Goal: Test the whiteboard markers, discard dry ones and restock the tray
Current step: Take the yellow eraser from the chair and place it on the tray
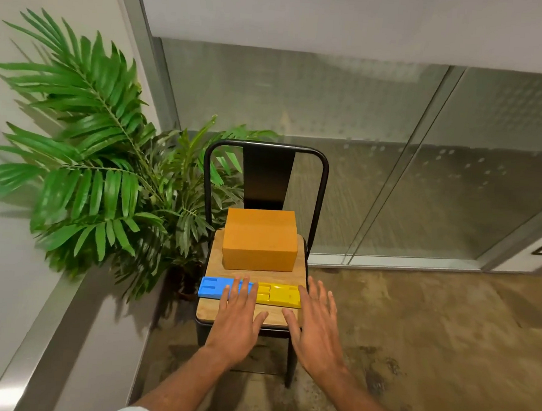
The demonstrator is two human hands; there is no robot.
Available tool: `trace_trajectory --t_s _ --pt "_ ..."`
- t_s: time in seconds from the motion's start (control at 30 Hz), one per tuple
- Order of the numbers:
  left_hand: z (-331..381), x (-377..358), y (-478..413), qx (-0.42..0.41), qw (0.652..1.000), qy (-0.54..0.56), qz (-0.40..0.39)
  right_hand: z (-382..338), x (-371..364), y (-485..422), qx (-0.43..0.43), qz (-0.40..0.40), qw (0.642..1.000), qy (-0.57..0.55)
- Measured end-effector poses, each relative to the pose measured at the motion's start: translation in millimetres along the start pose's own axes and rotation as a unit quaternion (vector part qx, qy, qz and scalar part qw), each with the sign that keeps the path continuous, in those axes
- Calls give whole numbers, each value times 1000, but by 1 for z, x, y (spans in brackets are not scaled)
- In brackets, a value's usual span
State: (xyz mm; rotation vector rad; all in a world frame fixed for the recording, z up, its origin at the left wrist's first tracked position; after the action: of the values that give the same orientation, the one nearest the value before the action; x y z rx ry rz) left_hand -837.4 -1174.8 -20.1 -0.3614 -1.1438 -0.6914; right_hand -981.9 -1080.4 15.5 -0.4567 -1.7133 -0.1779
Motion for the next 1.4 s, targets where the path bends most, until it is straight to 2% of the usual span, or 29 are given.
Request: trace_trajectory --t_s 0.2,0.7,1.1,1.4 --pt "-2 -24 -38 34 997 5 -65 18 -51 -34 10 -70 997 6" --pt "-13 -72 -79 61 995 56 -64 32 -118 -74 36 -187 981 -27" --pt "-17 -81 -96 37 994 98 -13 30 -123 -85 58 -163 985 -5" --pt "12 -35 -79 17 990 119 67 27 -78 -83 93 -101 990 11"
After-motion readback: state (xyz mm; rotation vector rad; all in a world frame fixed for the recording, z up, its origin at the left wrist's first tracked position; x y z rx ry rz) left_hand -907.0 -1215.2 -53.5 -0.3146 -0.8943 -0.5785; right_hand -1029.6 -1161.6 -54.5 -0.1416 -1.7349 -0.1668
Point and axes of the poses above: each hand's wrist, its own y-axis away from the middle knuckle, its own x-axis out of the back of the hand, z = x × y, the point moved 6 cm from there along -y, towards the middle knuckle, and after that the axes turned 8 degrees about y, right-handed, at the moved point
